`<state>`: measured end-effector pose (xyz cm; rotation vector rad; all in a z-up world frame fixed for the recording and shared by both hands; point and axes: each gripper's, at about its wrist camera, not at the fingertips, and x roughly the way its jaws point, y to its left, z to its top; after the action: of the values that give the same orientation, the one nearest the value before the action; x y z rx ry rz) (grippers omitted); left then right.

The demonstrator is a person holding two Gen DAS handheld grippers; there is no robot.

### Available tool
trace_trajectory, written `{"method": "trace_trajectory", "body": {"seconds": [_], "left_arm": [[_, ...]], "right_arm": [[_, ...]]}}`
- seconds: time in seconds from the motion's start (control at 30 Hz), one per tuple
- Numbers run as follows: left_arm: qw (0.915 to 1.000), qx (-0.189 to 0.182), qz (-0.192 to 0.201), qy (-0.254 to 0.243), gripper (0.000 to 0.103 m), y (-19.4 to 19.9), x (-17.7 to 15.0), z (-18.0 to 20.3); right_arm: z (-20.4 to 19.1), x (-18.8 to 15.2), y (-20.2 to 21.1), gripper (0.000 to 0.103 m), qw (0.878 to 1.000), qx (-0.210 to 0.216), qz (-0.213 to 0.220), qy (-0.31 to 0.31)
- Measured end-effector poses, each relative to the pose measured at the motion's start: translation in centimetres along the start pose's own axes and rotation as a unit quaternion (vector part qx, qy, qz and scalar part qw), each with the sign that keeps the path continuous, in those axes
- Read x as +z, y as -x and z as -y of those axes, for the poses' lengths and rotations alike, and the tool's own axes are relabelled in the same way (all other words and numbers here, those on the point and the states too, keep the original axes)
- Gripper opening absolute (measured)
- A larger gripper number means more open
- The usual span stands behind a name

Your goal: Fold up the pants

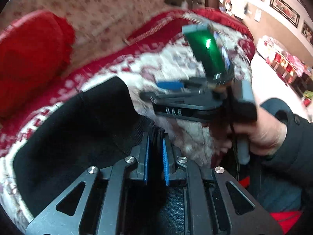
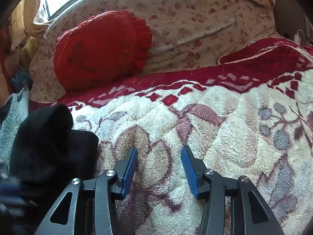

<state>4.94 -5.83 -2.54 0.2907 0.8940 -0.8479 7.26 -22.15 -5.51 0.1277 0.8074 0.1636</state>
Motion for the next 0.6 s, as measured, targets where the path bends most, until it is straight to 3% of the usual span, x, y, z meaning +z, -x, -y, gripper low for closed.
{"method": "trace_trajectory", "body": {"seconds": [0.1, 0.2, 0.27, 0.37, 0.43, 0.5, 0.53, 0.6], "left_arm": [[0.9989, -0.035, 0.013, 0.029, 0.015, 0.5, -0.1, -0.9], [0.9957, -0.064, 0.043, 0.051, 0.021, 2.7, -0.5, -1.4], [0.9934, -0.06, 0.076, 0.062, 0.021, 5.3, -1.2, -1.7], [0.9865, -0.038, 0.129, 0.094, 0.021, 10.3, -4.0, -2.8], [0.9788, -0.006, 0.156, 0.133, 0.021, 13.1, -7.2, -4.7], [0.9744, 0.014, 0.15, 0.167, 0.021, 13.6, -9.6, -6.2], [0.9729, 0.015, 0.143, 0.182, 0.012, 13.3, -10.6, -6.9], [0.9688, 0.015, 0.128, 0.212, 0.007, 12.2, -12.3, -7.9]], "right_arm": [[0.0, 0.5, 1.2, 0.043, 1.0, 0.007, 0.008, -0.004], [0.0, 1.0, 3.5, 0.042, 0.998, 0.025, 0.056, -0.001], [-0.6, 1.3, 5.4, 0.042, 0.995, 0.044, 0.089, 0.017], [-2.2, 1.4, 8.2, 0.042, 0.983, 0.119, 0.122, 0.064], [-3.8, 1.0, 9.3, 0.042, 0.971, 0.185, 0.116, 0.103], [-5.9, 0.4, 10.0, 0.039, 0.952, 0.257, 0.087, 0.143], [-6.7, 0.1, 10.2, 0.036, 0.946, 0.271, 0.078, 0.158], [-8.6, -0.8, 9.8, 0.033, 0.94, 0.275, 0.047, 0.195]]}}
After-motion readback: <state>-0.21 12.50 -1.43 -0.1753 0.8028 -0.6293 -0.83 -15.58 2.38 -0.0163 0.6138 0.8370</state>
